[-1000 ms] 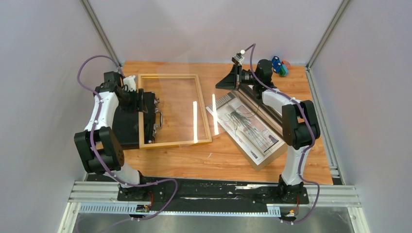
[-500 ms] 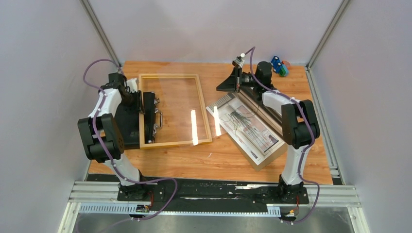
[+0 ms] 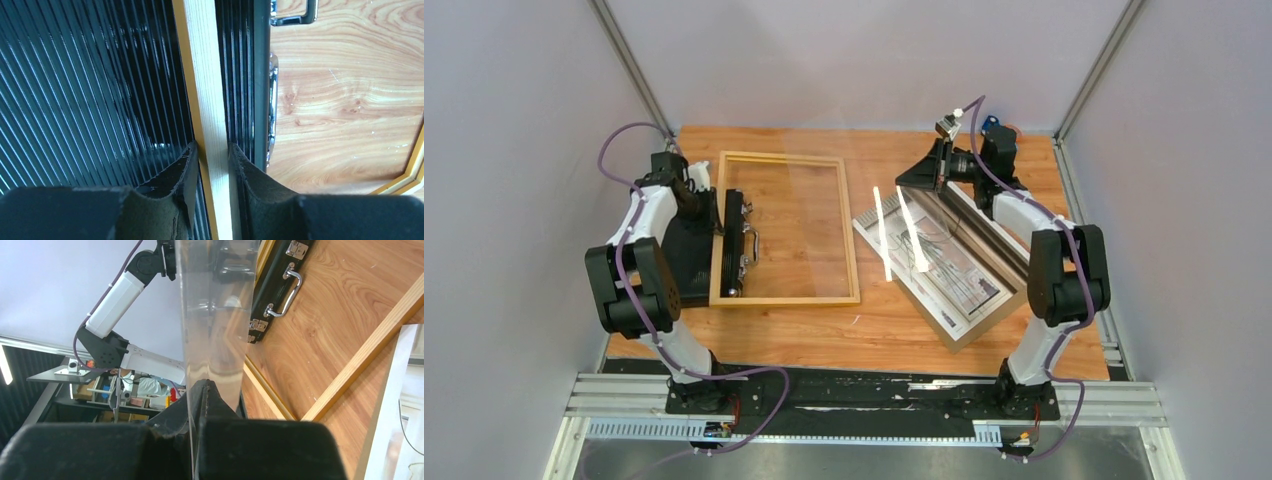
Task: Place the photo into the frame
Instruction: Move the photo frame to the center of the board.
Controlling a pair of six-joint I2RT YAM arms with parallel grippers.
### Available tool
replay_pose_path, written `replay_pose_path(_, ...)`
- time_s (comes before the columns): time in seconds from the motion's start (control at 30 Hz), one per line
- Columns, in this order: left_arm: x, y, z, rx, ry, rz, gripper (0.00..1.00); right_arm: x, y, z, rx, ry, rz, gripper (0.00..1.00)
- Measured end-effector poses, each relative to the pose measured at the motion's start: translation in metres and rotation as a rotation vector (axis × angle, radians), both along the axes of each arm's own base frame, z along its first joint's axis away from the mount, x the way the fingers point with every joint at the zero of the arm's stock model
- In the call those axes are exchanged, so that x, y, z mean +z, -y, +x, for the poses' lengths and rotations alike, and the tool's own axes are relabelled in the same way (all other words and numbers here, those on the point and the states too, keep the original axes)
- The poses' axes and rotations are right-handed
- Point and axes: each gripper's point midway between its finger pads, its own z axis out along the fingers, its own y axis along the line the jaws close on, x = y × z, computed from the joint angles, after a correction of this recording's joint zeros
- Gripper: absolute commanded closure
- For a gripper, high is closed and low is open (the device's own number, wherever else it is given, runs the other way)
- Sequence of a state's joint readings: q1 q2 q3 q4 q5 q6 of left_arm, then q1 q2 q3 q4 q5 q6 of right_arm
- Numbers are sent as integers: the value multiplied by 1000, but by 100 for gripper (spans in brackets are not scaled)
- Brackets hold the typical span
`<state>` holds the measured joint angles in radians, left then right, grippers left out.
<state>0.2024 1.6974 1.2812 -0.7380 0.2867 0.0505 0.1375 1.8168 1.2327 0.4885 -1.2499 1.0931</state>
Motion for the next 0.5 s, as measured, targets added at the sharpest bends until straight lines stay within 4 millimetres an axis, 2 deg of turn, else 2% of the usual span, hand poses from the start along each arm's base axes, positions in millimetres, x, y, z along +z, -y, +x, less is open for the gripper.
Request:
replay_pose_path(0.1,1,3,-3,-1,-2,-3,100,-1,8,-4,-17,8,-10,100)
replay_pose_path(0.3,10,10,-5,9,13,6,100,-9,24,-5,-52,-3,-28,100)
replay_pose_path(0.5,18,27,-7,4,29,29,100,-7,45,2,-106,7,-40,100)
